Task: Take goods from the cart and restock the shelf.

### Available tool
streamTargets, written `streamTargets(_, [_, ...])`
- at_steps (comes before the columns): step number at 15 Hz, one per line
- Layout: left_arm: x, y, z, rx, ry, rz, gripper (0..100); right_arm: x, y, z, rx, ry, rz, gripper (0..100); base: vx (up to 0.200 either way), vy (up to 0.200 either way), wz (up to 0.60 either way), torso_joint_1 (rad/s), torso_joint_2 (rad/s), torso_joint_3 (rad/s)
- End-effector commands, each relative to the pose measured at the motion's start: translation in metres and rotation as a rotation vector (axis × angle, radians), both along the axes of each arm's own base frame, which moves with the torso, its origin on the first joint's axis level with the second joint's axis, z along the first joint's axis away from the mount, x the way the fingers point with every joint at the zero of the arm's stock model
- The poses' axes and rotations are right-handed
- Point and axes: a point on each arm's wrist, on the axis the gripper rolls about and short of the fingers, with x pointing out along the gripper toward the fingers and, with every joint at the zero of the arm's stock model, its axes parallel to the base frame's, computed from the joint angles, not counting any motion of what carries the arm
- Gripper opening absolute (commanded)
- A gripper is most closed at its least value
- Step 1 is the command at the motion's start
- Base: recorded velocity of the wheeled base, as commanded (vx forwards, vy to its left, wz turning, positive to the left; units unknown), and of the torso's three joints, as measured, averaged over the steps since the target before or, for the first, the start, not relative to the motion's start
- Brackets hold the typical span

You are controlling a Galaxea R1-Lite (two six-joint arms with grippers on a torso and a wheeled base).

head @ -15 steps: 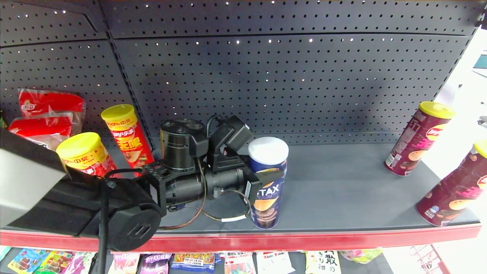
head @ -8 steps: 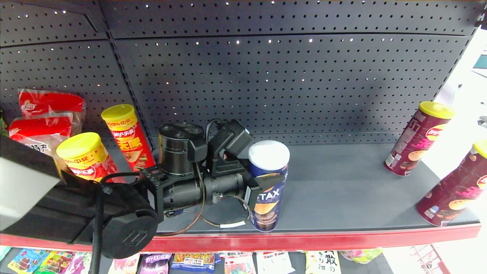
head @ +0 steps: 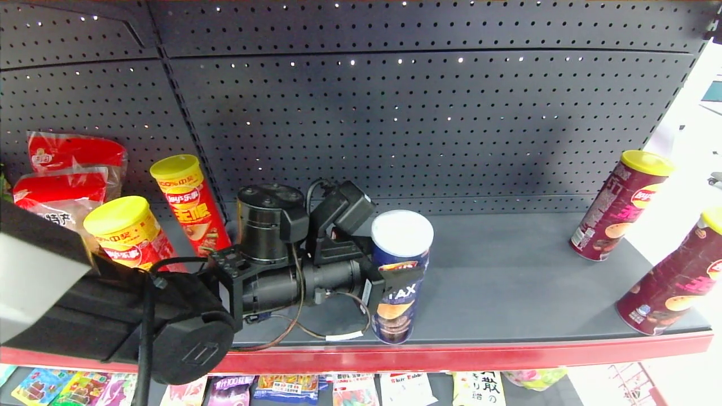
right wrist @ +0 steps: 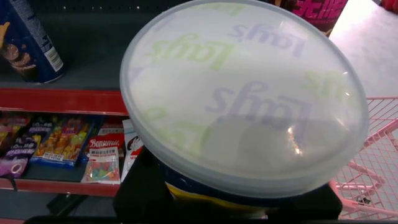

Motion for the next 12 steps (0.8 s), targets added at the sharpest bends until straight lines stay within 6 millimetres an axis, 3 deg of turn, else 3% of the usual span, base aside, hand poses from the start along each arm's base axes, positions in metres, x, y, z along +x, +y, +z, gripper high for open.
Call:
streamTargets(1, [0.000,0.000,0.000,-0.003,-0.003,0.000,100,0.000,0.000,0.000,0.000,-0.002,0.000,0,0.000,0.000,0.00,0.000,0.00,0.000])
streamTargets(6, [-0.004,0.004,0.005,-0.009,-0.010,0.000,100,0.000,0.000,0.000,0.000,0.000,0.001,0,0.000,0.000,0.00,0.000,0.00,0.000])
streamTargets(12, [-0.042,0.039,0.007,0.015,0.015,0.026,100,0.000,0.000,0.000,0.000,0.003,0.001,0,0.000,0.000,0.00,0.000,0.00,0.000])
